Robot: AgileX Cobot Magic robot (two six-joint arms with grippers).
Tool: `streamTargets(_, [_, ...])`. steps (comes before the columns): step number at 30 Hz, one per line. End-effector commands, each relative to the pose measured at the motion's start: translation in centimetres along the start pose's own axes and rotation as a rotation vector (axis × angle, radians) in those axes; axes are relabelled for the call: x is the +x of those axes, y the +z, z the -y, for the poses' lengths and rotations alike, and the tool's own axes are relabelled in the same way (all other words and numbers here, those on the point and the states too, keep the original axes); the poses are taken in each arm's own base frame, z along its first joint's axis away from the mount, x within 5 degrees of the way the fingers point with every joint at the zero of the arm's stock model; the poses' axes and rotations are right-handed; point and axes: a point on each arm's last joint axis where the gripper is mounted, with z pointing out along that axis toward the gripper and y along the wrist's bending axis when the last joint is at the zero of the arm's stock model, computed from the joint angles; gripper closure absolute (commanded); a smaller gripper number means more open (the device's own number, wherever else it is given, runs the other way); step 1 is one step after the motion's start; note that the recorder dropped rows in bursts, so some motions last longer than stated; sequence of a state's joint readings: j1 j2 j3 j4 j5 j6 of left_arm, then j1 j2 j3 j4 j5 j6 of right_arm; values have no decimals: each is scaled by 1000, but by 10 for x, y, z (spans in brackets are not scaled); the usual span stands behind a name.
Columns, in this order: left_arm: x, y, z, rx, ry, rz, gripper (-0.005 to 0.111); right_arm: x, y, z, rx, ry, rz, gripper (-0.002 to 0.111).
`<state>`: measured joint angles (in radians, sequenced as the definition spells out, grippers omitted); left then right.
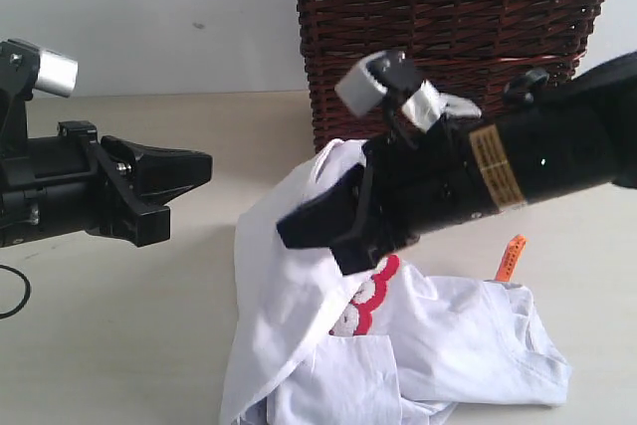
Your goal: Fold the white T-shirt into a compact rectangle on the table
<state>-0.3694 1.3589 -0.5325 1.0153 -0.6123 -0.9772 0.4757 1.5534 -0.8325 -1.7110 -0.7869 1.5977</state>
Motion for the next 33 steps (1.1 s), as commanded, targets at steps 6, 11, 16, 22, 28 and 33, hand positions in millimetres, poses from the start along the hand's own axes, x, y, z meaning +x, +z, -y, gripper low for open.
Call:
streamTargets(6, [-20, -24, 15, 8, 25, 93, 107, -105, -99, -86, -31, -202, 356, 108])
streamTargets(11, [-35, -53, 28, -29, 55, 177, 107, -149, -149, -120, 26, -199, 565, 108])
streamTargets(16, [-45, -70, 37, -32, 67, 237, 107, -169, -167, -126, 84, -176, 671, 108])
streamTargets(22, [-51, -89, 42, -89, 70, 283, 107, -174, -166, -113, 151, -94, 715, 108])
streamTargets(28, [-58, -110, 49, -126, 70, 361, 107, -166, -108, -74, 9, 35, 521, 108])
streamTargets(33, [-59, -118, 51, -152, 67, 379, 107, -154, -48, -37, -28, 159, 403, 108])
